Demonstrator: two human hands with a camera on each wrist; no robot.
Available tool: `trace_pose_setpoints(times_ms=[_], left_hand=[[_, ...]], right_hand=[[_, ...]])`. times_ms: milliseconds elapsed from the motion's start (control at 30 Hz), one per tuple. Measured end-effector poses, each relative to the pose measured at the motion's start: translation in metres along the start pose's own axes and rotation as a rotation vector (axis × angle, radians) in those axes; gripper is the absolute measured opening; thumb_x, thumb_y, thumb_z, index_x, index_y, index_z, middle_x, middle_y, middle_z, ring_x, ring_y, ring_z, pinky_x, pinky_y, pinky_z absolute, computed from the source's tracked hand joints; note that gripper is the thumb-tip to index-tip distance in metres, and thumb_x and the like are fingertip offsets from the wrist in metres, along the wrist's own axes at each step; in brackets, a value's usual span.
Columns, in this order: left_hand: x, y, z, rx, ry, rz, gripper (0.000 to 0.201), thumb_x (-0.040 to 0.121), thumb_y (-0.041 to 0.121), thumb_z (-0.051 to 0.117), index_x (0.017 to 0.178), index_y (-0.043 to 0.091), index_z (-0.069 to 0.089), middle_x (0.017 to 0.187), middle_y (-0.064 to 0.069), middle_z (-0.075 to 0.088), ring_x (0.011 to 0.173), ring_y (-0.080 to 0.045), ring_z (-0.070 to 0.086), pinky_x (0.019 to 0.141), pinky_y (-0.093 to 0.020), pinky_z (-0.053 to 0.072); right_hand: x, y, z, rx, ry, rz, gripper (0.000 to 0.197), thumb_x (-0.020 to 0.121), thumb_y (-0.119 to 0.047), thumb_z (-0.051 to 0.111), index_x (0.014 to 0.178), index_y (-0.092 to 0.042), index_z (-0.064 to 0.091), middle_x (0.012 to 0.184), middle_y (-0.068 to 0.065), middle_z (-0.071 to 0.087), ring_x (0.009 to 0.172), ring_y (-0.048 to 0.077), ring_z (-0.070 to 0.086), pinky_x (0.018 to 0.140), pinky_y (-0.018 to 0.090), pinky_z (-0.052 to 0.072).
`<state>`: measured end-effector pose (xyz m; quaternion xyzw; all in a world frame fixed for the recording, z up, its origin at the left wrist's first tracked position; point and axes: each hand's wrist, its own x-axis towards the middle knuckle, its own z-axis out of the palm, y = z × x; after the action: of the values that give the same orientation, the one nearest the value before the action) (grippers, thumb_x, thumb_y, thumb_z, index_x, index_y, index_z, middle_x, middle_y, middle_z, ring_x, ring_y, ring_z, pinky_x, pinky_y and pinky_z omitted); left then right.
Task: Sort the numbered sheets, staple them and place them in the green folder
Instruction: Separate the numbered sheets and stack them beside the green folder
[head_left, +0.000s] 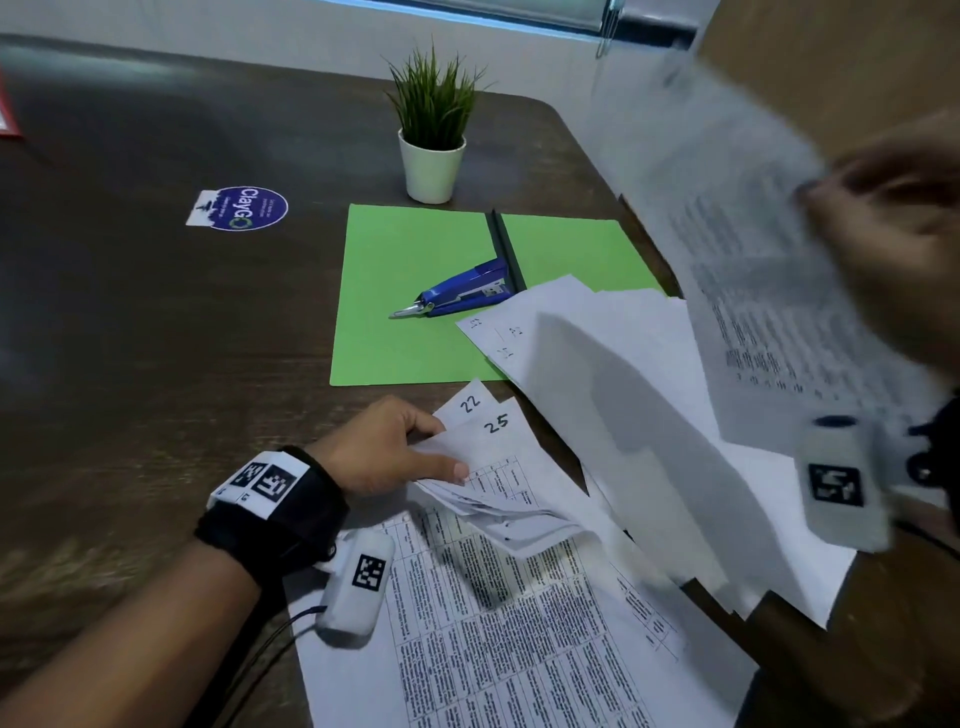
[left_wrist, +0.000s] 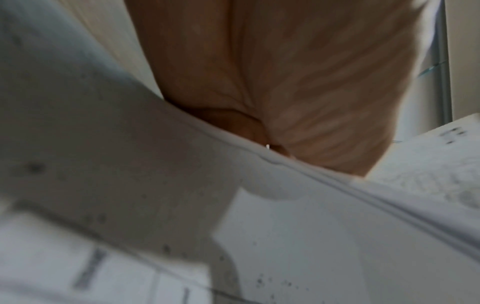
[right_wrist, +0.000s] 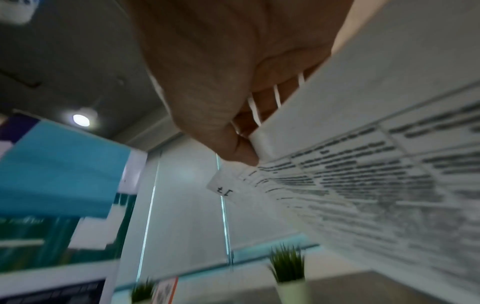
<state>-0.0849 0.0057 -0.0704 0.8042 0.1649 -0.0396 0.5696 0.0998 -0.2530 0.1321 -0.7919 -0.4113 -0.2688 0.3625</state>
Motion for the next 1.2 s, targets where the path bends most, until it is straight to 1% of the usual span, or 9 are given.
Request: trace_pose_setpoints(times_ms=[100,333,500,633,733,833,967,1133,1200], left_hand=[[0.000,0.000,0.000,0.005,0.004,0.006,0.021,0.075,0.031,0.087,0.080,0.012,0.080,0.079,-0.014,0.075,0.063,-0.011,0.057,0.061,-0.024,0.041],[-0.001,0.003,0.002,-0.008,0.006,0.023,0.008,0.077,0.023,0.086,0.073,0.021,0.079,0.067,0.010,0.073,0.057,-0.001,0.058,0.057,-0.016,0.042],[0.002,-0.002,0.002,0.017,0.008,0.036,0.013,0.076,0.029,0.087,0.082,0.019,0.081,0.083,0.001,0.079,0.071,-0.013,0.068,0.075,-0.033,0.053],[0.004,-0.006,0.001,0.046,0.002,0.047,0.019,0.076,0.033,0.087,0.086,0.018,0.081,0.090,-0.003,0.079,0.092,-0.034,0.072,0.089,-0.049,0.056],[0.004,-0.009,0.001,0.009,0.021,0.078,0.026,0.072,0.033,0.089,0.085,0.016,0.074,0.092,0.006,0.078,0.091,-0.026,0.073,0.089,-0.044,0.057],[0.007,-0.014,0.002,0.067,0.109,0.102,0.042,0.070,0.028,0.090,0.078,0.020,0.050,0.074,0.019,0.061,0.071,-0.008,0.054,0.064,-0.027,0.042],[0.009,-0.015,0.002,0.132,0.090,0.150,0.039,0.075,0.014,0.088,0.066,0.021,0.051,0.059,0.016,0.048,0.057,-0.001,0.040,0.058,-0.021,0.033],[0.004,-0.008,0.005,0.087,0.030,0.124,0.002,0.085,0.020,0.080,0.085,0.018,0.079,0.089,0.006,0.078,0.089,-0.012,0.072,0.095,-0.035,0.054],[0.001,-0.003,0.006,0.078,0.052,0.100,0.022,0.090,0.040,0.069,0.089,0.022,0.081,0.093,0.010,0.079,0.096,-0.009,0.072,0.098,-0.037,0.054]], right_hand=[[-0.022,-0.009,0.042,-0.170,-0.274,-0.131,0.018,0.084,-0.026,0.058,0.074,-0.015,0.067,0.075,0.008,0.063,0.073,0.030,0.058,0.067,0.041,0.049],[-0.092,0.024,0.147,-0.469,-0.809,-0.057,0.019,0.087,-0.020,0.054,0.071,-0.017,0.044,0.089,0.006,0.058,0.089,0.030,0.057,0.060,0.030,0.029],[-0.096,0.031,0.161,-0.429,-0.761,-0.064,0.046,0.076,-0.003,0.065,0.060,-0.018,0.024,0.056,-0.009,0.020,0.053,0.025,0.036,0.047,0.023,0.010],[-0.093,0.026,0.161,-0.547,-0.874,0.030,0.035,0.100,-0.034,0.047,0.070,-0.017,0.043,0.071,-0.001,0.050,0.077,0.031,0.057,0.057,0.028,0.030],[-0.093,0.014,0.151,-0.311,-0.822,0.175,0.038,0.101,-0.044,0.046,0.071,-0.020,0.052,0.074,0.000,0.061,0.079,0.028,0.061,0.062,0.032,0.039],[-0.097,0.010,0.134,0.200,-0.712,0.393,0.035,0.092,-0.030,0.067,0.061,-0.017,0.059,0.060,-0.003,0.063,0.063,0.021,0.058,0.063,0.033,0.047],[-0.107,0.006,0.109,0.615,-0.939,0.450,0.007,0.082,-0.005,0.078,0.082,-0.002,0.072,0.079,0.007,0.072,0.073,0.011,0.063,0.071,0.022,0.050],[-0.127,0.012,0.106,0.624,-1.081,0.471,0.028,0.073,-0.009,0.087,0.097,-0.014,0.076,0.095,-0.001,0.076,0.088,0.011,0.068,0.087,0.032,0.053],[-0.137,0.009,0.109,0.660,-1.097,0.499,0.030,0.074,-0.010,0.087,0.101,-0.017,0.077,0.097,0.002,0.077,0.088,0.021,0.070,0.086,0.034,0.054]])
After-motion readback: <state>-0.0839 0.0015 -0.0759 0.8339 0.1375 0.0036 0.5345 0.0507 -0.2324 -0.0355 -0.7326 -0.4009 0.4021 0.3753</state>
